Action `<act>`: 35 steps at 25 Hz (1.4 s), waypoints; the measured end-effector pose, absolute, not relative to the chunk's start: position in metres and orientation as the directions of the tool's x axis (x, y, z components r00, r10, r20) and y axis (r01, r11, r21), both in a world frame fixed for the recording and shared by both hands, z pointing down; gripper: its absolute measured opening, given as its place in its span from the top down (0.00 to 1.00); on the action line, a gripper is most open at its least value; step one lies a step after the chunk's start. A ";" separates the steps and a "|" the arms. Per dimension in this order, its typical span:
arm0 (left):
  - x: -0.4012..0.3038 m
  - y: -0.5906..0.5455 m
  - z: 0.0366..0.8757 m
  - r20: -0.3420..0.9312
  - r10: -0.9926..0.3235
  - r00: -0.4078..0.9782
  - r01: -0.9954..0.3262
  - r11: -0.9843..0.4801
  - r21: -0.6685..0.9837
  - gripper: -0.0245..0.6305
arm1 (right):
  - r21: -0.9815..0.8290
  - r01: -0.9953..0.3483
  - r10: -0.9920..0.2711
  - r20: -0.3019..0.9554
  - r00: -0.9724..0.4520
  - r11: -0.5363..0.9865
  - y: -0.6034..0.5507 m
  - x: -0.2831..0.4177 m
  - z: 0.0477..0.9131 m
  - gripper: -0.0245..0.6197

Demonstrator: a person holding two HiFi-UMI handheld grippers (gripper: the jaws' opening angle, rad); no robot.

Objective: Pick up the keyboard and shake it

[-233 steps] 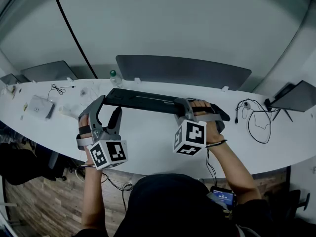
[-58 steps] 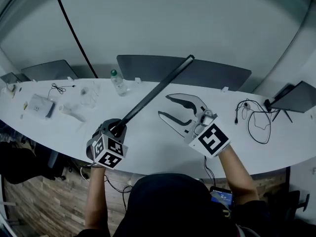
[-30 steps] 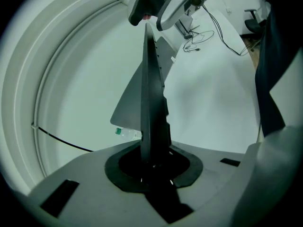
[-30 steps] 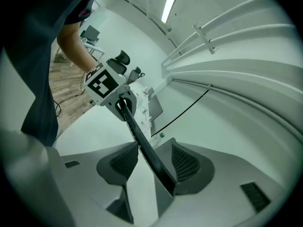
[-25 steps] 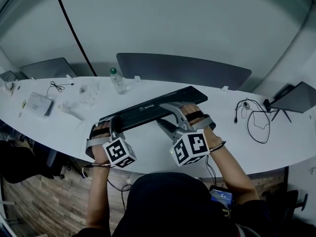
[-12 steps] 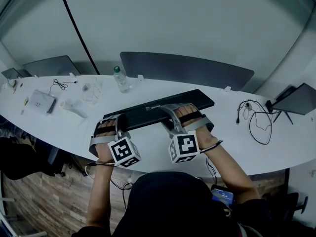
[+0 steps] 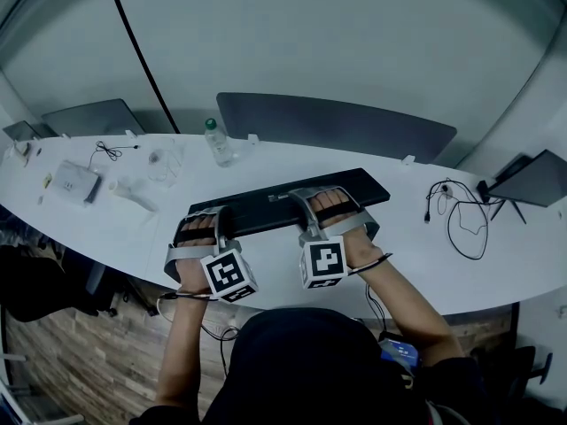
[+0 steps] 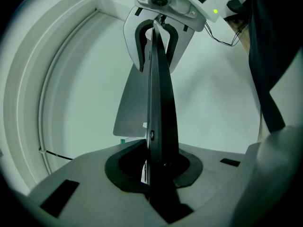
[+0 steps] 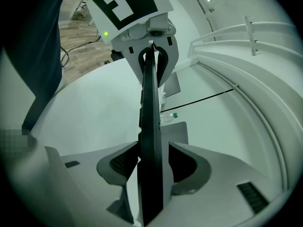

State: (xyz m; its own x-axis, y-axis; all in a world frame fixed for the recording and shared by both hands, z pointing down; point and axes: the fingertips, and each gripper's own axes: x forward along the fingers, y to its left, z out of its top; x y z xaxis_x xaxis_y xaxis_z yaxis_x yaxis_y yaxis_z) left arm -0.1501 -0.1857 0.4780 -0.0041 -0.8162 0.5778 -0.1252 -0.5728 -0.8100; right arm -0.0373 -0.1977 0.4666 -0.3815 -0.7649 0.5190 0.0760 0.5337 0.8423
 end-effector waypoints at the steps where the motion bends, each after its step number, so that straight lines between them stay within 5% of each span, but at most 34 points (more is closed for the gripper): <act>1: -0.150 -0.185 0.479 0.578 -0.816 -0.003 -0.121 -0.573 -0.811 0.82 | 0.846 0.082 -0.770 0.517 -0.375 0.527 -0.198 -0.037 0.468 0.64; 6: -0.148 -0.187 0.480 0.573 -0.820 -0.006 -0.116 -0.569 -0.814 0.81 | 0.839 0.102 -0.767 0.531 -0.361 0.534 -0.198 -0.036 0.478 0.80; 18: -0.144 -0.189 0.480 0.545 -0.839 0.007 -0.128 -0.541 -0.831 0.80 | 0.838 0.032 -0.783 0.522 -0.340 0.545 -0.201 -0.031 0.472 0.82; 35: -0.139 -0.201 0.445 0.364 -0.926 0.100 -0.251 -0.378 -0.891 0.50 | 0.814 -0.027 -0.775 0.541 -0.328 0.580 -0.209 -0.019 0.469 0.82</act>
